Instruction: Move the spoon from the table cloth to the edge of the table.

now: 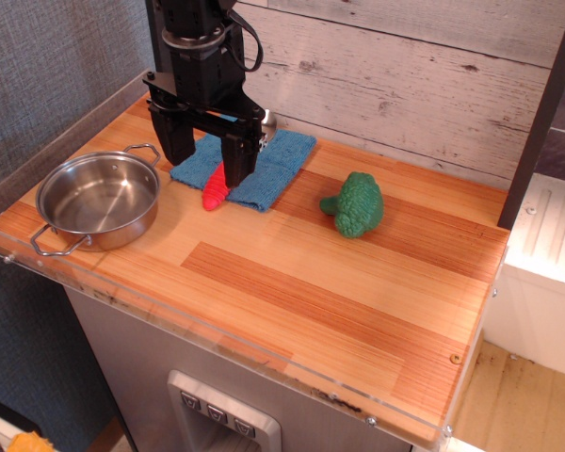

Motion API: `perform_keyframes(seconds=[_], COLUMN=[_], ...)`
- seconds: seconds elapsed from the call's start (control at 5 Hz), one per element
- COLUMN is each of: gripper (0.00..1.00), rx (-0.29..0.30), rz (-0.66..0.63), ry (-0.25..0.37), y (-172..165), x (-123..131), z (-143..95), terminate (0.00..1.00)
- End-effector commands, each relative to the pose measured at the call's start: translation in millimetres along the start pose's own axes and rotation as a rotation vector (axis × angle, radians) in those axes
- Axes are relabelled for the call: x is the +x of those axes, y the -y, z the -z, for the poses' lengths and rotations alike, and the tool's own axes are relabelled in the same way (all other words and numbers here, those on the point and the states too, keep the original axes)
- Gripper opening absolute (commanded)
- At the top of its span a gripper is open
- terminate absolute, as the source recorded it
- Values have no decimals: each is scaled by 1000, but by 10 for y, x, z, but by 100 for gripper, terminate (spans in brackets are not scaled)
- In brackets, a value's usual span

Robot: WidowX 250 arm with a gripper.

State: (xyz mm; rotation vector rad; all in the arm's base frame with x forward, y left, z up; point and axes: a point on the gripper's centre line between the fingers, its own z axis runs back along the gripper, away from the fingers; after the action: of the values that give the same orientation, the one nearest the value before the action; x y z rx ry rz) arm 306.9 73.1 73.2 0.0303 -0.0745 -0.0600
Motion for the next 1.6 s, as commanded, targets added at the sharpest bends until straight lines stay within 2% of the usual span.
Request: perform_keyframes(seconds=[0.0, 0.4, 1.0, 1.4], gripper=[100, 100, 100, 100], rx=[0, -6, 29, 25], rz=[0, -41, -58, -78], ry=[0, 25, 81, 101], y=[0, -157, -264, -328], x=[0, 208, 412, 517], z=[0, 129, 295, 305], terminate=[0, 0, 0, 0])
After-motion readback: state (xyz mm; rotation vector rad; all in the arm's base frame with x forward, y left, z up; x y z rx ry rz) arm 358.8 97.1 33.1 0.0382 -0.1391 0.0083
